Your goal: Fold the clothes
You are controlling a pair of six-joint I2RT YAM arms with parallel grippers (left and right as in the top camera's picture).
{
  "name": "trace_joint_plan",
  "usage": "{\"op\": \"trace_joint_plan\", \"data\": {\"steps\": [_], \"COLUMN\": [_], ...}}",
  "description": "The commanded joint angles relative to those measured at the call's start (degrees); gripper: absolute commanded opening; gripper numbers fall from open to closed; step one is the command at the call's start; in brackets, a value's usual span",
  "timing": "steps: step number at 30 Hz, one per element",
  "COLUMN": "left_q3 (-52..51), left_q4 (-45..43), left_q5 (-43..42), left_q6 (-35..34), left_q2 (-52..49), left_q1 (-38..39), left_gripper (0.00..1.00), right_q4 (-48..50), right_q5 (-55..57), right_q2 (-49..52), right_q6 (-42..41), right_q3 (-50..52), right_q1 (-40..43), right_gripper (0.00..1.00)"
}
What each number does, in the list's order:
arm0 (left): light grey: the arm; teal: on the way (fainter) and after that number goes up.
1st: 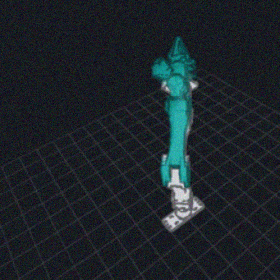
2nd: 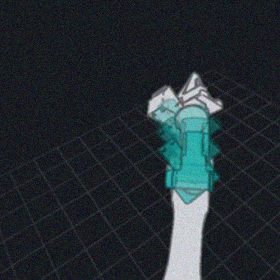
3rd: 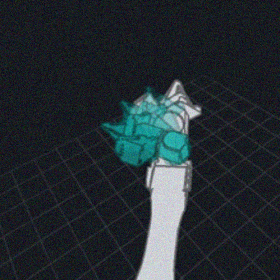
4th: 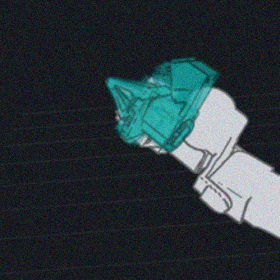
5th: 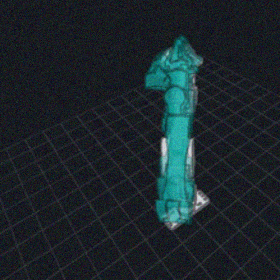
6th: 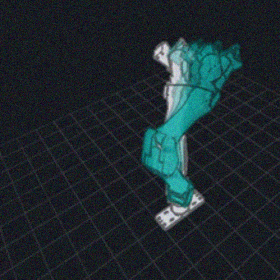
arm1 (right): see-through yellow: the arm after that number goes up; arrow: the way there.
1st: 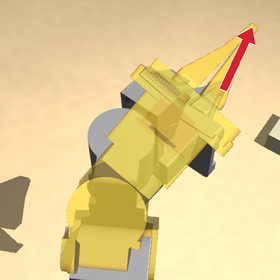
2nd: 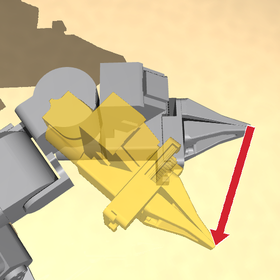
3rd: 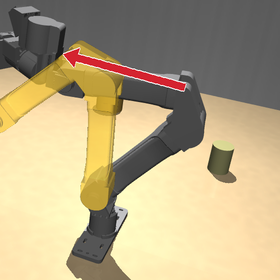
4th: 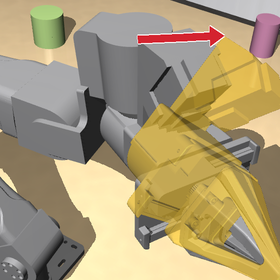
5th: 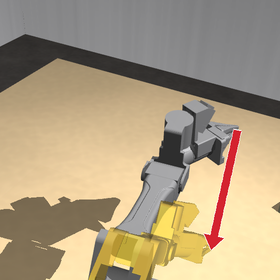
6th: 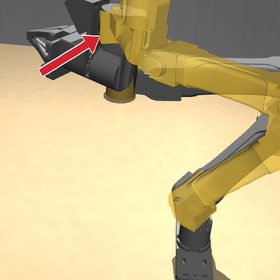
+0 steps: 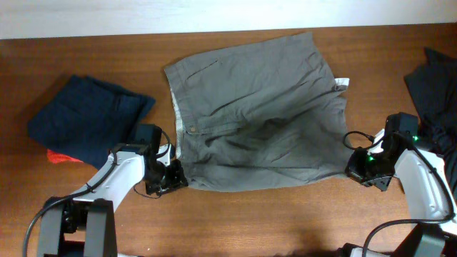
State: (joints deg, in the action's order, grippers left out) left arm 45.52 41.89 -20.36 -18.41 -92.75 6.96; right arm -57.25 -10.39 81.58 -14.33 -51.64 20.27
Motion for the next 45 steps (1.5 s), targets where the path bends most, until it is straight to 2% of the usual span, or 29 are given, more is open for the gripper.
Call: {"op": "trace_joint_plan", "data": {"steps": [1,5,8,10,13,15,17,18,19,22,24,31,32,34,41,43,45], "left_q3": [-0.2,0.4,0.6,1.2,1.4,1.4,1.4,1.4,1.4,1.4,1.4,1.4,1.4,1.4,1.4,1.4,1.4], "left_q4": [1.2,4.3,4.9,6.7,7.0,6.6,5.9,5.5,5.2,4.2,4.3,6.0,5.5,4.6,2.5,1.5,0.5], "left_q5": [-1.0,-4.0,2.2,7.9,10.3,11.5,11.6,11.6,11.7,12.4,13.2,13.1,13.1,13.1,12.9,14.1,16.0], "left_q6": [-1.0,-1.0,5.5,7.0,9.1,9.4,10.9,11.9,12.5,12.3,10.2,-7.1,-8.7,-12.1,-12.4,-12.4,-12.4], "left_q2": [0.2,1.6,4.1,6.4,10.1,12.2,13.2,13.2,13.2,12.2,11.1,4.7,4.1,3.3,2.8,2.8,2.7], "left_q1": [-0.1,0.0,0.5,0.9,2.1,3.4,4.9,5.8,6.6,8.5,8.7,8.6,8.5,8.2,6.4,5.8,5.2], "left_gripper": [0.31,0.29,0.30,0.31,0.31,0.39,0.40,0.44,0.54,0.56,0.56,0.55,0.56,0.66,0.66,0.61,0.52], "right_q4": [-0.2,-0.5,-0.4,-0.4,-0.4,-0.4,-0.4,-0.4,-0.4,-0.4,-0.4,-0.4,-0.4,-0.4,-0.4,-0.4,-0.4], "right_q5": [0.5,0.5,0.5,0.5,0.5,0.5,0.5,0.5,0.5,0.5,0.5,0.2,0.1,0.0,-1.4,-1.4,-1.4], "right_q2": [-0.7,-0.7,-0.7,-0.7,-0.7,-0.7,-0.7,-0.7,-0.7,-0.7,-0.7,-0.7,-0.7,-0.7,-0.7,-0.7,-0.7], "right_q6": [0.6,0.6,0.6,0.6,0.6,0.6,0.6,0.6,0.6,0.6,0.6,0.6,0.6,0.6,2.1,2.1,2.1], "right_q3": [-0.5,-0.5,-0.5,-0.5,-0.5,-0.5,-0.5,-0.5,-0.5,-0.5,-0.5,-0.5,-0.5,-0.5,-0.5,-0.5,-0.5], "right_q1": [0.3,0.3,0.3,0.3,0.3,0.3,0.3,0.3,0.3,0.3,0.3,0.3,0.3,0.3,0.3,0.3,0.3], "right_gripper": [0.04,0.04,0.04,0.04,0.04,0.04,0.04,0.04,0.04,0.04,0.04,0.04,0.04,0.04,0.04,0.04,0.04]}}
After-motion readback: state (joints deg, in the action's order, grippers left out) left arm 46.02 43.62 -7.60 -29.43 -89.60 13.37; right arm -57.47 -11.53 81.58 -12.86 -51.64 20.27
